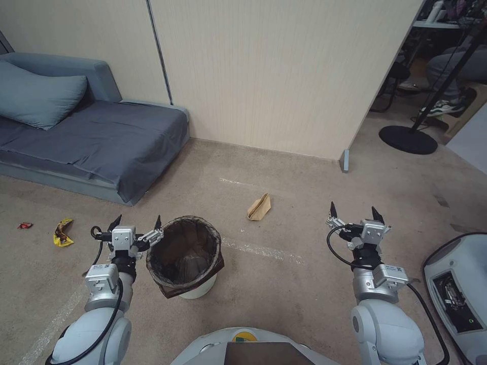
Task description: Pick up the trash bin, then pick up the garbage from the floor and place it into the trash bin.
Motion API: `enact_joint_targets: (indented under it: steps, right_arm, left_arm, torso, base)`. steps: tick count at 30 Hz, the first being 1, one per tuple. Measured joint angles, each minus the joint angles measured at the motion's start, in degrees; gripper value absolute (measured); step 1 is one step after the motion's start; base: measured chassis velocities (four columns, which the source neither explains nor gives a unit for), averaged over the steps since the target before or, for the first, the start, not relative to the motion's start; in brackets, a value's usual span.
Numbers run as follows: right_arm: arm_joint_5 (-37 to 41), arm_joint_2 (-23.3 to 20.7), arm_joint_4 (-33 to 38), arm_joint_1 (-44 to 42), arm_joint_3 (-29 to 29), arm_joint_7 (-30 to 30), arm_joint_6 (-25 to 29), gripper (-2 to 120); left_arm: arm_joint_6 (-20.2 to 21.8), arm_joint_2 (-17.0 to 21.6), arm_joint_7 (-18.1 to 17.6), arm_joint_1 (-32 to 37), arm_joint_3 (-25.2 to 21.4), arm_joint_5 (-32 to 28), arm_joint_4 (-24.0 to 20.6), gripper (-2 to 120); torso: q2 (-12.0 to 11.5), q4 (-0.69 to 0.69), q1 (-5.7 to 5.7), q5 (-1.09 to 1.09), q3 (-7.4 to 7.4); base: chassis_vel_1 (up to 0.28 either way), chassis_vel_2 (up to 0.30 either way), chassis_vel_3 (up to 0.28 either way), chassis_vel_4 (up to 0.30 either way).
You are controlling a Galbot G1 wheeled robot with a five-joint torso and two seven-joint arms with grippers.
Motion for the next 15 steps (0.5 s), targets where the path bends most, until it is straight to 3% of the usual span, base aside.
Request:
enact_joint_targets:
  steps: [1,3,4,7,15]
  right_arm:
    - [0.0,0.0,0.0,0.0,0.0,0.0,0.0,100]
    - [0.0,0.0,-0.2,0.0,0.0,0.1,0.0,100]
    - [0.0,0.0,-0.2,0.0,0.0,0.1,0.0,100]
    - [0.1,0.0,-0.4,-0.2,0.0,0.2,0.0,100]
    - [0.1,0.0,-0.9,-0.5,0.0,0.6,0.0,100]
  left_arm:
    - [0.0,0.0,0.0,0.0,0.0,0.0,0.0,100]
    - [5.6,0.5,-0.4,0.1,0.0,-1.6,-0.3,100]
    - [5.6,0.5,-0.4,0.1,0.0,-1.6,-0.3,100]
    - [13.4,1.4,-1.3,-0.1,-0.1,-4.8,-0.1,100]
    - [18.4,3.8,-2.0,-2.3,0.1,-9.0,2.3,100]
  torso:
    - [0.0,0.0,0.0,0.0,0.0]
    - [0.0,-0.01,0.0,0.01,0.0]
    - [0.0,-0.01,0.0,0.01,0.0]
    - [0.0,0.0,0.0,0.0,0.0]
    - [0.0,0.0,0.0,0.0,0.0]
  base:
    - [0.0,0.0,0.0,0.0]
    - [0.0,0.0,0.0,0.0]
    - [0.0,0.0,0.0,0.0]
    - [0.0,0.0,0.0,0.0]
    - [0.0,0.0,0.0,0.0]
